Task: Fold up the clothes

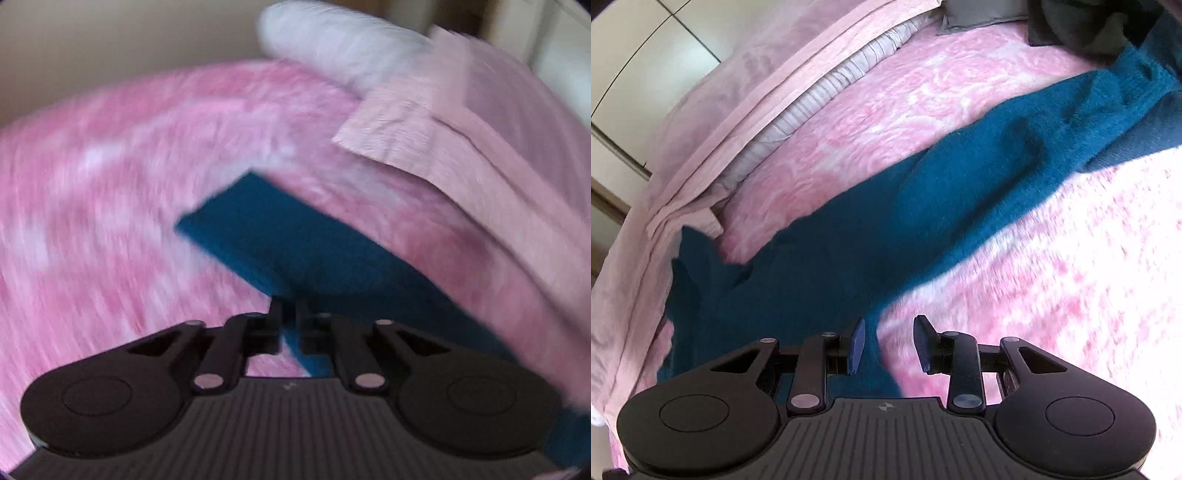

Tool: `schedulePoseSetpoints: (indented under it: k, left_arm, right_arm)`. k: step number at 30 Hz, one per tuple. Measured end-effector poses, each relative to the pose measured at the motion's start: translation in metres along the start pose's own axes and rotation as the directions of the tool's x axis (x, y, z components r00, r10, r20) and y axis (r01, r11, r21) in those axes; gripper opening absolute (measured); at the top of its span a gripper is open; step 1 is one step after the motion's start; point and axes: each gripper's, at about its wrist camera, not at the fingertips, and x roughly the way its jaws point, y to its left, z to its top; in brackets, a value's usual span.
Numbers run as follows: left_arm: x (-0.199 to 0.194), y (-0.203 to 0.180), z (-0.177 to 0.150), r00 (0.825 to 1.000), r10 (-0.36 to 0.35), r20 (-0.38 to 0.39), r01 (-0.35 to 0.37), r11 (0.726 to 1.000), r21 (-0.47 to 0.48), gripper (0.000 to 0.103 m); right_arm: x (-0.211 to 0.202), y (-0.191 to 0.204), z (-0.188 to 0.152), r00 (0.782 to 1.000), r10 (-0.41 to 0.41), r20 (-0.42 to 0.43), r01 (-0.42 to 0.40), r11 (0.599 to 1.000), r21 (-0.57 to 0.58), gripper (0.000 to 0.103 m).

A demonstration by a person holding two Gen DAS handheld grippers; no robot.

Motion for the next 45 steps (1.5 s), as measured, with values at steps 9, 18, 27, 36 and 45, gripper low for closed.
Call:
schedulePoseSetpoints:
  k: [9,18,27,36,45]
  left_arm:
    - [-0.013,0.024,-0.04,0.973,0.144,0.179,-0.211,0.872,0.442,0.011]
    - [-0.122,0.065,-0.097,0.995,-0.073,-0.067,0.098,0.851,0.515,0.021]
    - [-0.249,0.089,-0.239,0.778,-0.368,-0.509,0.547,0.796,0.261,0.037]
    - [-0.278,0.077,-0.295,0.794,-0.361,-0.489,0.532,0.803,0.27,0.006]
    - [-0.309,0.09,-0.281,0.831,-0.358,-0.426,0.516,0.782,0.35,0.006]
  right_arm:
    - [-0.05,-0.032,-0.048,0.998,-0.062,-0.01,0.062,0.997,0.034,0.033]
    - [-0.128,-0.063,-0.092,0.996,-0.071,-0.063,0.071,0.997,0.004,0.075]
    - [-0.147,-0.089,-0.152,0.954,-0.029,-0.297,-0.01,0.992,-0.128,0.075]
    - [-0.148,-0.109,-0.171,0.944,0.01,-0.331,-0.095,0.965,-0.243,0.047]
    - [-0.168,-0.1,-0.163,0.942,-0.087,-0.325,-0.038,0.932,-0.359,0.005]
